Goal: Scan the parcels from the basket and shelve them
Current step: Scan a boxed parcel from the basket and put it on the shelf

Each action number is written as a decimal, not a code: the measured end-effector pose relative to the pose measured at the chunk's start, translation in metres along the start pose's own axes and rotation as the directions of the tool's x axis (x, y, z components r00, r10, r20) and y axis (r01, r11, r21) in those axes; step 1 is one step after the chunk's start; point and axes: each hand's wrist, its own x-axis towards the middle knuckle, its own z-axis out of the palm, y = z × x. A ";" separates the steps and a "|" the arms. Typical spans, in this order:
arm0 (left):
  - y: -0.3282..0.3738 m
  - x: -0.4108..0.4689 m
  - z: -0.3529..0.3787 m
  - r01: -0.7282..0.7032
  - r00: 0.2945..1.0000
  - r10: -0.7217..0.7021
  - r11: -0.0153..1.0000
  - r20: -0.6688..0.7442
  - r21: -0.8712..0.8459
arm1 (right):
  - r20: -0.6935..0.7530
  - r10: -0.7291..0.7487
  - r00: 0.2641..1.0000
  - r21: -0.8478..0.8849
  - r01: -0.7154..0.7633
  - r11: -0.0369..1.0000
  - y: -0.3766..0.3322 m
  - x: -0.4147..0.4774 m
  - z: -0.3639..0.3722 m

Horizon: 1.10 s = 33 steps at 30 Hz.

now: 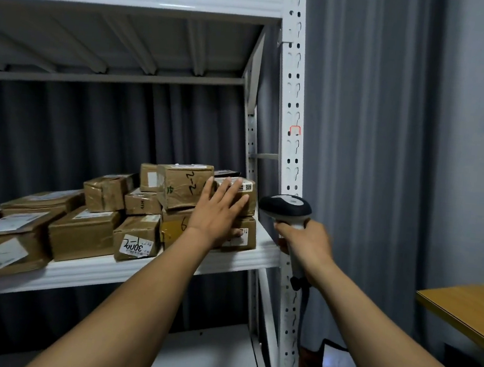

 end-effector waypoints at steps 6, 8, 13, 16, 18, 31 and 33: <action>-0.005 -0.048 -0.006 0.033 0.997 -0.041 0.991 -0.061 -0.132 | 0.075 0.024 0.997 0.048 -0.028 0.998 -0.007 -0.035 -0.001; -0.004 -0.071 -0.002 0.049 0.996 -0.063 0.979 -0.065 -0.198 | 0.109 0.024 0.994 0.048 -0.030 0.998 -0.007 -0.055 0.000; 0.014 -0.149 0.033 0.054 0.998 -0.045 0.953 0.038 -0.299 | 0.190 0.077 0.979 -0.011 -0.076 0.997 0.020 -0.115 0.012; 0.031 -0.202 0.061 0.068 0.990 -0.022 0.936 0.137 -0.346 | 0.240 0.110 0.965 -0.071 -0.096 0.993 0.053 -0.149 0.024; 0.043 -0.237 0.082 0.097 0.980 -0.021 0.919 0.198 -0.382 | 0.265 0.133 0.955 -0.131 -0.101 0.986 0.074 -0.169 0.029; 0.114 -0.441 0.199 0.372 0.741 0.028 0.815 0.671 -0.445 | 0.388 0.426 0.817 -0.416 -0.258 0.872 0.214 -0.259 0.051; 0.116 -0.468 0.210 0.423 0.695 0.018 0.798 0.719 -0.430 | 0.424 0.463 0.779 -0.421 -0.284 0.862 0.226 -0.268 0.059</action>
